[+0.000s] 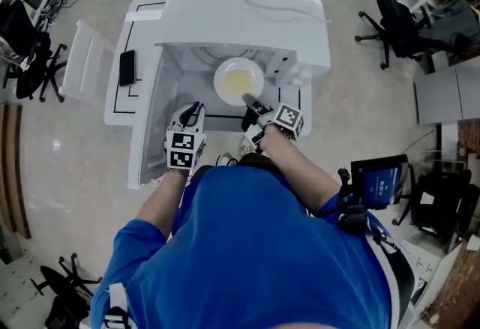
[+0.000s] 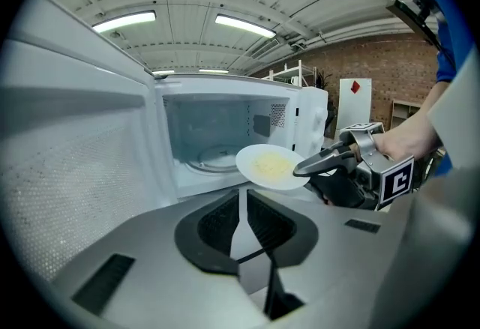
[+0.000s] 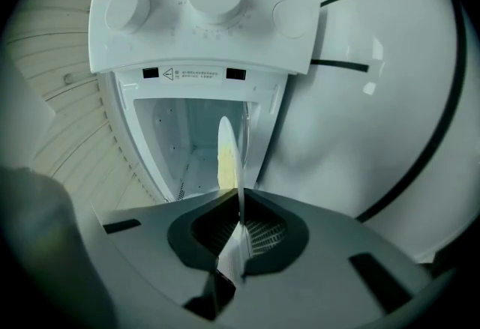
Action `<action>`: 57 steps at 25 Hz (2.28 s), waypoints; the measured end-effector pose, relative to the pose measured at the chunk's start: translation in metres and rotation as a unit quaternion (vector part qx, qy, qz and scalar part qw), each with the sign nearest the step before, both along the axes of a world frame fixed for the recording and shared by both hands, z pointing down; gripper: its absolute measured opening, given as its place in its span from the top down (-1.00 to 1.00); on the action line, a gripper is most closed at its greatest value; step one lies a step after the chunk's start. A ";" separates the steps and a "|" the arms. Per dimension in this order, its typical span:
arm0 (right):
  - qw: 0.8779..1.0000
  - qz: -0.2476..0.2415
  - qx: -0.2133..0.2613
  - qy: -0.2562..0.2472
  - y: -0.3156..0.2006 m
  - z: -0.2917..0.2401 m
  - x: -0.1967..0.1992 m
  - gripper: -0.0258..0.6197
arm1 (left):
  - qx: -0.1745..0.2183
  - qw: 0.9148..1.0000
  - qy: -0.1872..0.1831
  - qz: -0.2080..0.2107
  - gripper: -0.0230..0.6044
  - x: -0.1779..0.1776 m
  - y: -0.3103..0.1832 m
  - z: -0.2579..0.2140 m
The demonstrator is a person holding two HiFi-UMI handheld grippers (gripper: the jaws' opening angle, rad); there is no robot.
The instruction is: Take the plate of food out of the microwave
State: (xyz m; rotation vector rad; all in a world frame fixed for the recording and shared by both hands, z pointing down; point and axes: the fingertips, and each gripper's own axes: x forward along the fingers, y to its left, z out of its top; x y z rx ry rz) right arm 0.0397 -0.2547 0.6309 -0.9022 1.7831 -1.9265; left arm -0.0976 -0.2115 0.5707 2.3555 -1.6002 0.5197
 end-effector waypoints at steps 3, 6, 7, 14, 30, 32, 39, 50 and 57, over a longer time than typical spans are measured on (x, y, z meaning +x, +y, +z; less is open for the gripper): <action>1.000 0.005 -0.001 0.000 0.012 -0.002 0.003 0.86 | -0.002 1.000 0.016 0.003 0.79 0.001 0.005 -0.002; 1.000 0.011 0.000 -0.002 0.025 -0.006 0.007 0.86 | -0.009 0.999 0.034 0.008 0.79 0.005 0.012 -0.004; 1.000 0.013 0.001 -0.002 0.030 -0.007 0.007 0.86 | -0.010 0.999 0.038 0.010 0.79 0.005 0.015 -0.004; 1.000 0.021 0.003 -0.003 0.060 -0.010 0.022 0.86 | -0.007 0.998 0.064 0.021 0.82 0.014 0.028 -0.006; 1.000 0.009 0.019 -0.008 0.096 -0.033 0.068 0.86 | -0.005 0.996 0.092 0.011 0.86 0.041 0.039 -0.011; 1.000 0.005 0.017 -0.007 0.103 -0.035 0.077 0.86 | -0.005 0.995 0.095 0.007 0.86 0.048 0.044 -0.013; 1.000 -0.018 0.012 -0.007 0.127 -0.038 0.106 0.86 | -0.004 0.995 0.100 -0.008 0.88 0.075 0.065 -0.016; 0.999 -0.039 0.022 -0.010 0.144 -0.041 0.111 0.86 | -0.005 0.994 0.101 -0.026 0.89 0.079 0.087 -0.015; 0.999 -0.041 0.025 -0.013 0.148 -0.041 0.111 0.86 | -0.007 0.994 0.101 -0.030 0.89 0.080 0.091 -0.013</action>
